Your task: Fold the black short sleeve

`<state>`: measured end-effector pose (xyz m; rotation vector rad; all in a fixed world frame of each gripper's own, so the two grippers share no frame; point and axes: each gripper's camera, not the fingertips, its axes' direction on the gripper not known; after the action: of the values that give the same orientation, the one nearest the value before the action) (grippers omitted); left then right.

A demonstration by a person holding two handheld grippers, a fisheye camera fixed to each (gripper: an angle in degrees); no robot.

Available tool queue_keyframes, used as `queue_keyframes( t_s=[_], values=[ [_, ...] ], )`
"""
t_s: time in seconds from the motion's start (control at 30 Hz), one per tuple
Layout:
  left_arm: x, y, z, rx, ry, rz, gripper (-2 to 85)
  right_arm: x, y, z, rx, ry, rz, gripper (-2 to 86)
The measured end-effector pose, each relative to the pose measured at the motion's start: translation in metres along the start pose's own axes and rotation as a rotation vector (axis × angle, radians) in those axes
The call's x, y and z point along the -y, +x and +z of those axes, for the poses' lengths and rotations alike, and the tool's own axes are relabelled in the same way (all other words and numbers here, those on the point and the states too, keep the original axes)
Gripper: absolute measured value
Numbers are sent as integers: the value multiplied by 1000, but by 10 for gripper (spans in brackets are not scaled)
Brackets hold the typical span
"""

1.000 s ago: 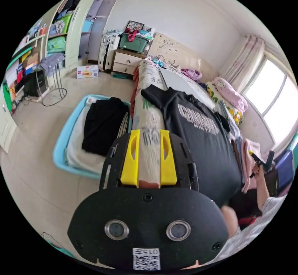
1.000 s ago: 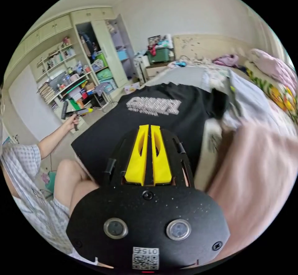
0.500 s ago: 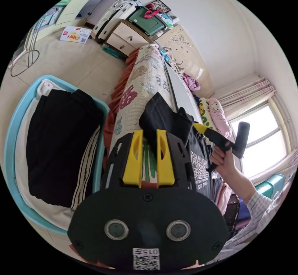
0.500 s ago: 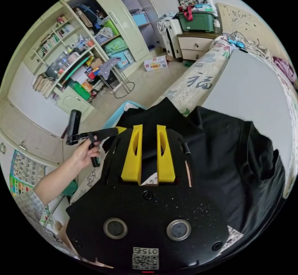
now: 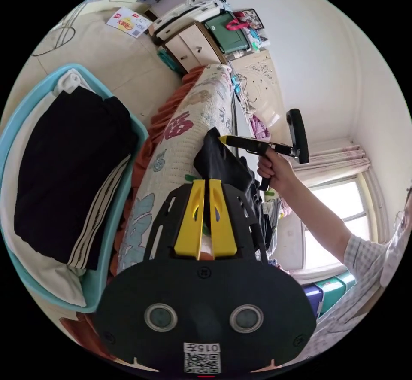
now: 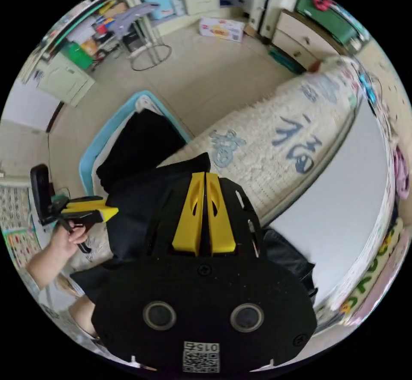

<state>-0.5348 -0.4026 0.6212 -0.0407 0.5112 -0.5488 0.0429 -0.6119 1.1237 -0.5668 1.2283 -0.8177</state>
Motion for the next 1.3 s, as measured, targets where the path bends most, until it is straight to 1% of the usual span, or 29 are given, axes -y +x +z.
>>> queue_keyframes(
  t_s=[0.03, 0.07, 0.13, 0.2, 0.23, 0.27, 0.3, 0.33, 0.37, 0.43, 0.47, 0.5, 0.53, 0.57, 0.63, 0.67, 0.73, 0.77, 0.83, 0.93, 1.0, 1.07, 1.17, 1.23, 1.3],
  values=[
    [-6, 10, -13, 41, 60, 4, 3, 8, -3, -14, 78, 68, -12, -7],
    [-9, 15, -20, 69, 89, 6, 2, 13, -4, -20, 122, 97, -12, -7],
    [-20, 30, -37, 172, 153, -5, 4, 34, -10, -26, 274, 173, -18, -5],
    [-23, 36, -35, 231, 152, -26, 9, 47, -21, -9, 256, 151, -17, 1],
    [-21, 41, -26, 313, 117, -11, 18, 50, -26, 6, 229, 120, 16, 17],
    [-19, 43, -21, 357, 85, -19, 22, 49, -25, 11, 219, 105, 49, 30],
    [-16, 43, -14, 432, 28, -77, 42, 44, -21, 14, 210, 88, 119, 58],
    [-13, 47, -13, 488, 7, -112, 59, 32, -15, 5, 239, 106, 110, 88],
    [-12, 52, -16, 519, 14, -114, 66, 23, -11, -3, 252, 123, 92, 91],
    [-2, 89, -22, 619, 57, -6, 78, -30, 22, -46, 259, 184, 58, 97],
    [2, 100, -19, 608, 52, 42, 76, -47, 33, -57, 258, 196, 58, 97],
    [13, 123, -7, 550, 13, 147, 74, -85, 61, -79, 243, 217, 68, 94],
    [26, 146, 13, 487, -44, 240, 73, -125, 92, -97, 201, 225, 115, 89],
    [33, 157, 24, 460, -73, 281, 73, -145, 109, -105, 169, 225, 149, 85],
    [60, 210, 81, 365, -171, 452, 69, -224, 178, -126, -6, 184, 348, 73],
    [67, 222, 98, 347, -198, 482, 68, -242, 194, -128, -38, 165, 402, 73],
    [87, 266, 171, 315, -309, 588, 65, -299, 242, -129, -96, 79, 534, 78],
    [91, 276, 188, 327, -327, 608, 66, -308, 250, -127, -106, 57, 550, 81],
    [101, 308, 253, 409, -402, 682, 76, -325, 264, -115, -136, -21, 547, 100],
    [111, 338, 307, 479, -469, 730, 88, -329, 273, -97, -181, -117, 538, 116],
    [113, 349, 328, 517, -495, 746, 78, -332, 278, -93, -141, -112, 537, 109],
    [114, 359, 338, 585, -471, 769, 57, -337, 284, -96, -98, -71, 560, 81],
    [113, 370, 347, 624, -459, 782, 28, -341, 277, -95, -105, -58, 476, 43],
    [108, 380, 355, 675, -442, 822, 19, -343, 269, -93, -229, -75, 457, 21],
    [105, 390, 364, 738, -437, 858, 14, -345, 264, -91, -288, -74, 446, 17]
  ],
)
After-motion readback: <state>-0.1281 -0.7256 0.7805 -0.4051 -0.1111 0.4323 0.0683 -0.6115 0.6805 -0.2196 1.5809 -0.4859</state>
